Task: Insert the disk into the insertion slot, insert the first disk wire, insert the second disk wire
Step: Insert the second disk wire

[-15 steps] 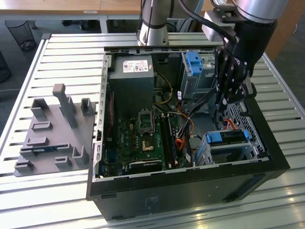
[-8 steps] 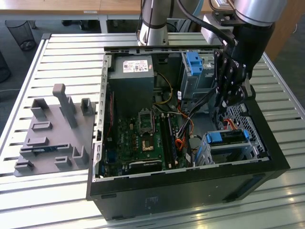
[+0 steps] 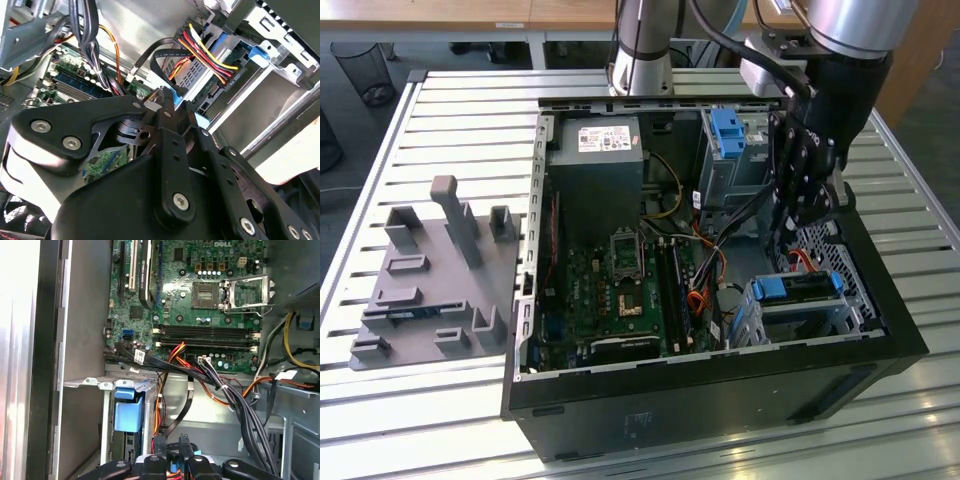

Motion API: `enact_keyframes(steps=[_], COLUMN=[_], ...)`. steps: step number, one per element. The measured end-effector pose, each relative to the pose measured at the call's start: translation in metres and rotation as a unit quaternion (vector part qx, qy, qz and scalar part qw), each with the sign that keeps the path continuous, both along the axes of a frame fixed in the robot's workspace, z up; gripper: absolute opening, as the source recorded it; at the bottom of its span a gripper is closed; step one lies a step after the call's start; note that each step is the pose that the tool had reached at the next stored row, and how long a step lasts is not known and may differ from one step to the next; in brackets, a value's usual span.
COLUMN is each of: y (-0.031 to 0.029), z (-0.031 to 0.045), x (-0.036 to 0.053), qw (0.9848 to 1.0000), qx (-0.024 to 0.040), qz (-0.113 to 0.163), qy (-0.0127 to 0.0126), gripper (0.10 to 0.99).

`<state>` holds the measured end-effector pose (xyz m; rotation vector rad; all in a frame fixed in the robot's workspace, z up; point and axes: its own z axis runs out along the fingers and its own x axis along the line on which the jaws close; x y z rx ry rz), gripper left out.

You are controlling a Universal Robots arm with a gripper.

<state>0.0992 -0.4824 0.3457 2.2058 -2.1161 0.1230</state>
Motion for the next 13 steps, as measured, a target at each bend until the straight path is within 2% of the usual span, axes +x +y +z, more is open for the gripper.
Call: enact_keyframes(steps=[1, 3, 9, 10, 13], y=[0.0004, 0.0011, 0.0017, 0.0018, 0.0018], z=[-0.0004, -0.0014, -0.0044, -0.0048, -0.0058], x=[0.0001, 0.0004, 0.0025, 0.0028, 0.0031], qw=[1.0, 1.0, 1.0, 1.0, 1.0], qx=[-0.0034, -0.0064, -0.0067, -0.0067, -0.0067], qz=[0.0, 0.0, 0.0, 0.0, 0.0], qy=[0.0, 0.0, 0.0, 0.0, 0.0], gripper=[0.247, 0.247, 0.231, 0.161, 0.161])
